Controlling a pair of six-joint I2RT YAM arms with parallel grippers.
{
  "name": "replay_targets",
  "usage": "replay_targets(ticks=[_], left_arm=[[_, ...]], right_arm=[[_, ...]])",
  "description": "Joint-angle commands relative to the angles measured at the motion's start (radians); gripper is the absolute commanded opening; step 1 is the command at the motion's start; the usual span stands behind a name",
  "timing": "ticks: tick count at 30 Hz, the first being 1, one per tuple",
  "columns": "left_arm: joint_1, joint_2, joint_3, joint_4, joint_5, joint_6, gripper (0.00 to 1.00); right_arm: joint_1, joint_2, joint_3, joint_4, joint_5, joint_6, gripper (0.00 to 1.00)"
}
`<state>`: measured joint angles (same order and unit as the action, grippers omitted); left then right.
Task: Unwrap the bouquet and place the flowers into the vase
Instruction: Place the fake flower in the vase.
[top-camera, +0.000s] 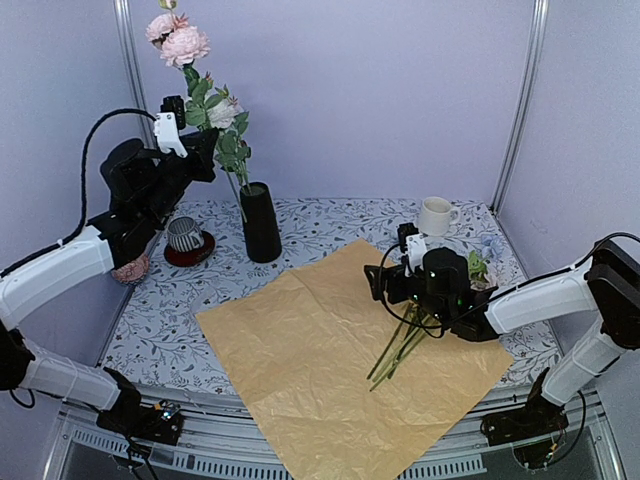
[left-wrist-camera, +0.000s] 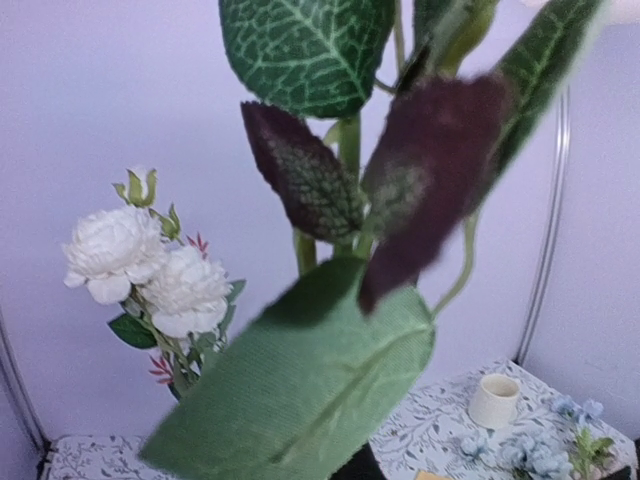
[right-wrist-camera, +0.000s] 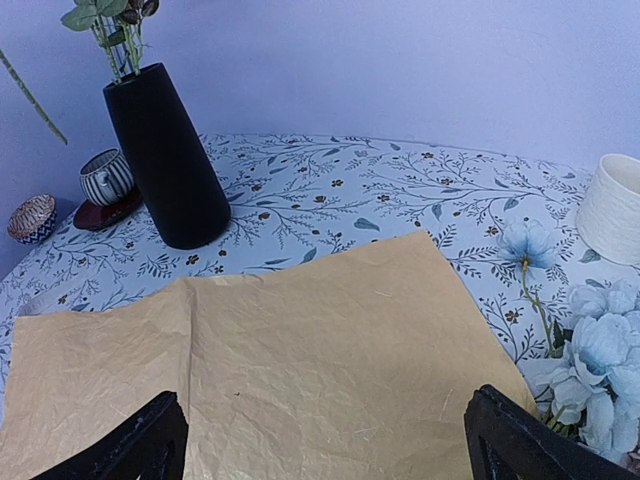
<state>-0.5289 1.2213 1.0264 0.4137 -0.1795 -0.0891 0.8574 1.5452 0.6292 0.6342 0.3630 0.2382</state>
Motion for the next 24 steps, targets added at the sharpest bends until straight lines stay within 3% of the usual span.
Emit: replay_targets(ticks=[1, 12, 19, 24], left_arm=[[0.021, 0.045, 0.048, 0.104, -0.067, 0.074, 0.00], [0.028, 0.182, 0.229, 0.148, -0.038, 0.099, 0.00], [0.036, 0.239, 0.254, 0.175, -0.071, 0.144, 0.00], [0.079, 0.285, 0.255, 0.164, -0.058, 0.097, 0.00]], right_arm=[[0.010, 0.000, 0.020, 0.011, -0.005, -0.019, 0.99], [0.014, 0.004, 0.017, 0.022, -0.030, -0.036, 0.99], [0.015, 0.002, 0.017, 0.022, -0.033, -0.039, 0.99], [0.016, -0.005, 0.013, 0.022, -0.031, -0.040, 0.99]])
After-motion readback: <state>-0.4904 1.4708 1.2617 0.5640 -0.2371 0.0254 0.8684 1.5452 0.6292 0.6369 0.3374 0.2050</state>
